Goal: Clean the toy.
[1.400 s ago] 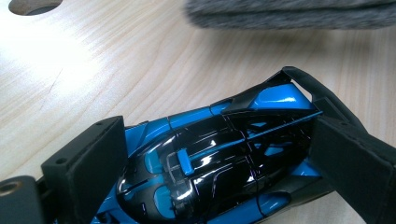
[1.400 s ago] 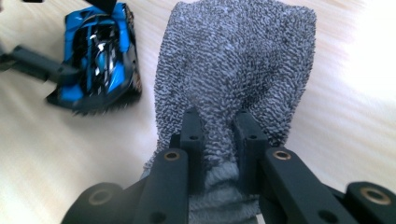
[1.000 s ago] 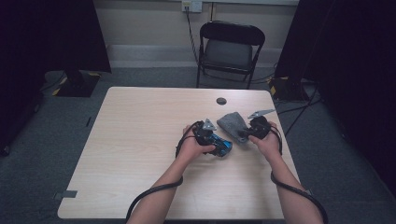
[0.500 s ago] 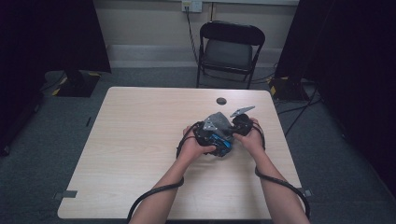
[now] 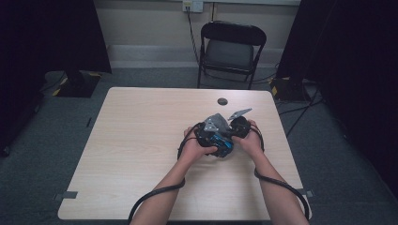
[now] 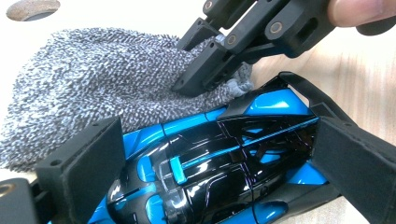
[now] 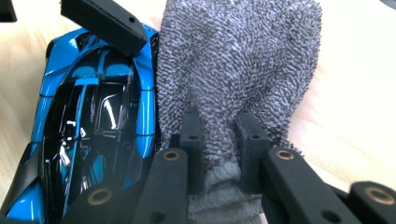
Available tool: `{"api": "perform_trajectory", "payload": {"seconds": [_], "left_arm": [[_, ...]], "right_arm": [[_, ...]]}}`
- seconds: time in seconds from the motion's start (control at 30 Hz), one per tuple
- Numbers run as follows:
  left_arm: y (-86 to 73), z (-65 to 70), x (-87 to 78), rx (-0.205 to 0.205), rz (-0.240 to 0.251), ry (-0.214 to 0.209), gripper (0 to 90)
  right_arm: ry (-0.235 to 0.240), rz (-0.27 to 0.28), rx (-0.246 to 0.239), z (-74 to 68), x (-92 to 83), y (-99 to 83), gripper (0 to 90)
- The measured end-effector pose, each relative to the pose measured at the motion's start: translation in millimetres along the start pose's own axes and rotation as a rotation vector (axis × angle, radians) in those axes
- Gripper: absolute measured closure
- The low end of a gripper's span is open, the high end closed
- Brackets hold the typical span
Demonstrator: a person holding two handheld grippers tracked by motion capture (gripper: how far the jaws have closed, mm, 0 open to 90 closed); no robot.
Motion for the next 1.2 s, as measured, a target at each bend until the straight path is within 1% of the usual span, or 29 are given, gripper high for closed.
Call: {"api": "perform_trajectory", "payload": {"seconds": [0.13,0.27,0.4,0.67,0.9,1.2], "left_arm": [[0.6,0.1,0.1,0.0,-0.007,-0.001,2.6],[0.3,0.1,0.3,0.001,0.0,-0.001,2.6],[0.6,0.0,0.1,0.002,-0.008,-0.002,2.6],[0.9,0.1,0.3,0.001,-0.009,0.002,2.6],[1.2,0.3,0.3,-0.002,-0.012,0.002,2.6],[1.2,0.2,0.4,0.0,-0.01,0.001,2.6]], "right_arm": [[0.01,-0.006,-0.001,1.0,-3.1,-1.6,76.3],[0.016,-0.013,-0.004,2.5,-7.1,-4.3,76.3],[0.024,-0.023,-0.021,3.1,-11.6,-7.1,76.3],[0.038,-0.029,-0.01,7.8,-20.7,-15.8,76.3],[0.047,-0.024,-0.019,8.7,-28.9,-24.0,76.3],[0.048,-0.016,-0.015,7.7,-38.1,-33.3,76.1]]}}
Point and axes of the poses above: each handheld gripper's, and its own axes: x roughly forward along the jaws, y roughly out of its top, z roughly to its right, the point moved 3 cm from there along x, roughly forward along the jaws, and after that the axes turned 6 degrees about z, right-handed, at the moved point
